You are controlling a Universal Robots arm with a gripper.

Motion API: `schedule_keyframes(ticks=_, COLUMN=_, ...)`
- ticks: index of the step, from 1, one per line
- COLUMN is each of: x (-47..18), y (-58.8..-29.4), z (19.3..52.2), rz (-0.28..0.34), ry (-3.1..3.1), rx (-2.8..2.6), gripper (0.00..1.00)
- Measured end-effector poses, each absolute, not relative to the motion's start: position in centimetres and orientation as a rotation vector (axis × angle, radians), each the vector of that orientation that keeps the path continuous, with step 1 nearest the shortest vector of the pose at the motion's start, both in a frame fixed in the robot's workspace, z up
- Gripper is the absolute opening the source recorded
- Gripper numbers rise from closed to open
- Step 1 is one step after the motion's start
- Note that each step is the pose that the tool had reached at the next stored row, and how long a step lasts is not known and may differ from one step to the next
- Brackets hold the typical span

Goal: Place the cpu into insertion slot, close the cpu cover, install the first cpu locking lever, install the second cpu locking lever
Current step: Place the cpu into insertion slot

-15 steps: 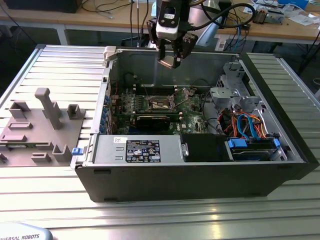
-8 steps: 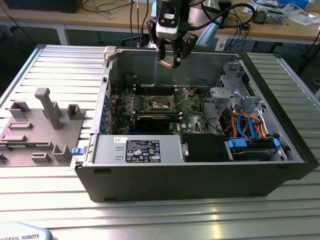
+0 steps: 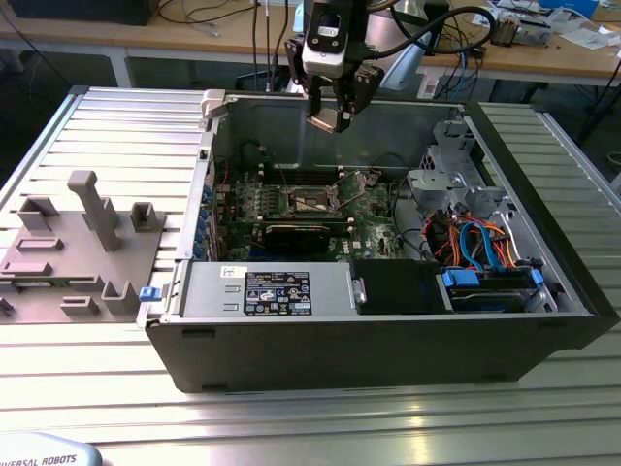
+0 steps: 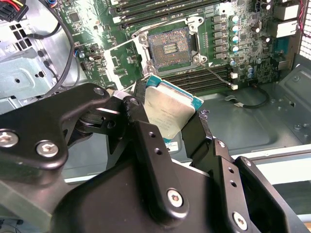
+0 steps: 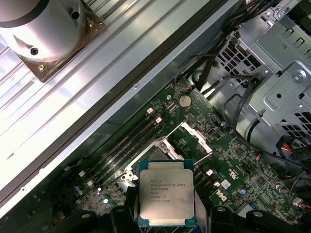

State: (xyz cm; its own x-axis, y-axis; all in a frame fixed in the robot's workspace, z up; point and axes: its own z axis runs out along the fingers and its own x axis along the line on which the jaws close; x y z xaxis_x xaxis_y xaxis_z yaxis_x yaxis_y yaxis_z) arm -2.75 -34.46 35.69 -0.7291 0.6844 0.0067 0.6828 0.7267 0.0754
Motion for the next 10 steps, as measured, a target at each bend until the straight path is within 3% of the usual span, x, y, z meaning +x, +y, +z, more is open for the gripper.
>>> schedule_keyframes(ticks=10, x=-2.75, y=-34.46, z=35.70, rz=0.113, ry=2.896, rx=1.155, gripper=0.54)
